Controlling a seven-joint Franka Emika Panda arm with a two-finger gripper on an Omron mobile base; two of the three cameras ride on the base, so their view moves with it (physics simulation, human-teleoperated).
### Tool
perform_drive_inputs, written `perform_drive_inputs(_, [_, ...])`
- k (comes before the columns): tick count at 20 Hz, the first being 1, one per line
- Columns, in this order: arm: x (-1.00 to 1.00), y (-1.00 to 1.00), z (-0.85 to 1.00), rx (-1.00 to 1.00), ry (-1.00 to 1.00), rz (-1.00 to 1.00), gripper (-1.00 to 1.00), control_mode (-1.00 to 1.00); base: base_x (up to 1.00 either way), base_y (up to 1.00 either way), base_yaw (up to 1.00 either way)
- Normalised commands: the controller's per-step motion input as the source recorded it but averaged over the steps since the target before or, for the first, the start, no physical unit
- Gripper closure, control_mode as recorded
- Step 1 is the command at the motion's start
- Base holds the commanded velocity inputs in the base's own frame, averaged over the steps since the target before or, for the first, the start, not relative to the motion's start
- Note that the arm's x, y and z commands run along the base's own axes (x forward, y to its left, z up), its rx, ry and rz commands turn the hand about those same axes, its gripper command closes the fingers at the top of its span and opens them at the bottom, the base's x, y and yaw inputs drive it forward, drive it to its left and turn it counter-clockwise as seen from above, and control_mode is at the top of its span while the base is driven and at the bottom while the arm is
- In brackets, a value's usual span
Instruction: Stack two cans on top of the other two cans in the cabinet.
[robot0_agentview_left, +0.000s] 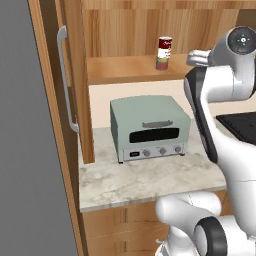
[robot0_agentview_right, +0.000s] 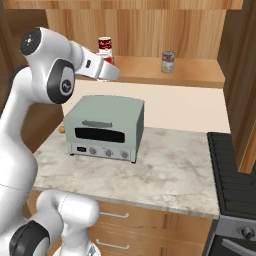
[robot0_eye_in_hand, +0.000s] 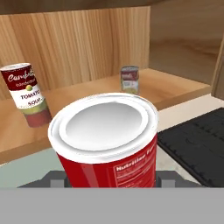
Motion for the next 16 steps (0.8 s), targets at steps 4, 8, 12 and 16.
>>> perform_drive_inputs(4, [0.11, -0.48, 0.0, 0.0, -0.09, 0.0, 1.0, -1.0, 0.0, 0.0, 0.0])
perform_drive_inputs(8, [0.09, -0.29, 0.09, 0.0, -0.06, 0.0, 1.0, -1.0, 0.0, 0.0, 0.0])
perform_drive_inputs(12, [0.19, -0.21, 0.14, 0.0, 0.0, 0.0, 1.0, -1.0, 0.0, 0.0, 0.0])
perform_drive_inputs(16, [0.24, -0.21, 0.13, 0.0, 0.0, 0.0, 1.0, -1.0, 0.0, 0.0, 0.0])
